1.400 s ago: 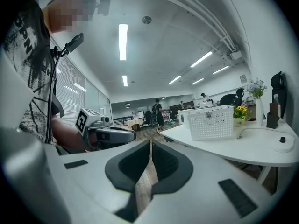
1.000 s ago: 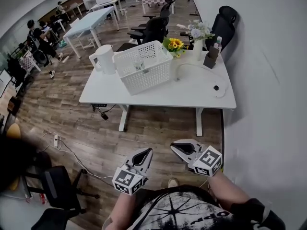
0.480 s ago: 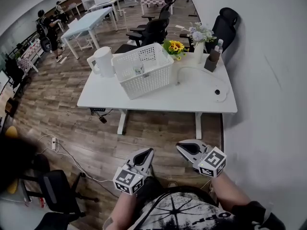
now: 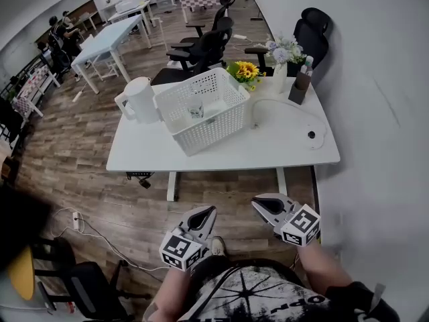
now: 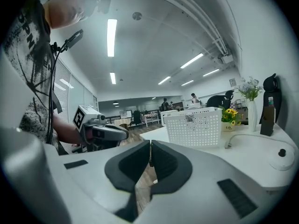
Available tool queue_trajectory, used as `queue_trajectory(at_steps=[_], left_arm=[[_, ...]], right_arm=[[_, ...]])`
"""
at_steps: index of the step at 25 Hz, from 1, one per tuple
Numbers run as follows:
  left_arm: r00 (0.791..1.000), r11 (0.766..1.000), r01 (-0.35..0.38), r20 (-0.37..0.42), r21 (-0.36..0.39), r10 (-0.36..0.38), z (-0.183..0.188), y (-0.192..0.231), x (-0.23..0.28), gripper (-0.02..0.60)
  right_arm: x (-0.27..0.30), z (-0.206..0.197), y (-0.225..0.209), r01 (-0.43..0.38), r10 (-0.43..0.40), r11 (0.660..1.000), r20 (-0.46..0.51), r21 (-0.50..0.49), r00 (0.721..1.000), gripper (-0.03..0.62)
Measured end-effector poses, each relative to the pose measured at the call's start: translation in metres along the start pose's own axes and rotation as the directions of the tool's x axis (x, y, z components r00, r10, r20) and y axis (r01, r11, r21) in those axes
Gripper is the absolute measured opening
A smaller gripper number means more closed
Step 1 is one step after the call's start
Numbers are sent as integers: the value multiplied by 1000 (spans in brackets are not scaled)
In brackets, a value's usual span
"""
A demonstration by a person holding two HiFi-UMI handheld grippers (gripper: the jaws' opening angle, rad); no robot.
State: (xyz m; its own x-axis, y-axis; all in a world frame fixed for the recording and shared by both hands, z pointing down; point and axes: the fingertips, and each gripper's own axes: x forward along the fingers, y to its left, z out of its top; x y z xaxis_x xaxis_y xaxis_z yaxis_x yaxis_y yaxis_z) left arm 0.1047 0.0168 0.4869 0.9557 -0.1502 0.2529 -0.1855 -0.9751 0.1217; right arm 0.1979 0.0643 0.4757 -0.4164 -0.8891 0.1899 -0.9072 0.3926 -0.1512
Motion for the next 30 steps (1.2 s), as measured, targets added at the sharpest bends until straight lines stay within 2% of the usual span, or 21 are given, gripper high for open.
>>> queue_trajectory(at_steps=[14, 19, 30], left_arm=[[997, 997, 77, 20, 20, -78, 24, 119, 4, 9], [995, 995, 96, 33, 36, -97, 33, 145, 4, 9], [993, 995, 92, 68, 29, -94, 51, 180, 12, 9]], right_arm=[[102, 28, -29, 112, -112, 994, 9, -9, 994, 23], [126, 37, -38, 144, -143, 989, 18, -19, 989, 23], [156, 62, -54, 143, -142, 987, 18, -68, 990, 23]])
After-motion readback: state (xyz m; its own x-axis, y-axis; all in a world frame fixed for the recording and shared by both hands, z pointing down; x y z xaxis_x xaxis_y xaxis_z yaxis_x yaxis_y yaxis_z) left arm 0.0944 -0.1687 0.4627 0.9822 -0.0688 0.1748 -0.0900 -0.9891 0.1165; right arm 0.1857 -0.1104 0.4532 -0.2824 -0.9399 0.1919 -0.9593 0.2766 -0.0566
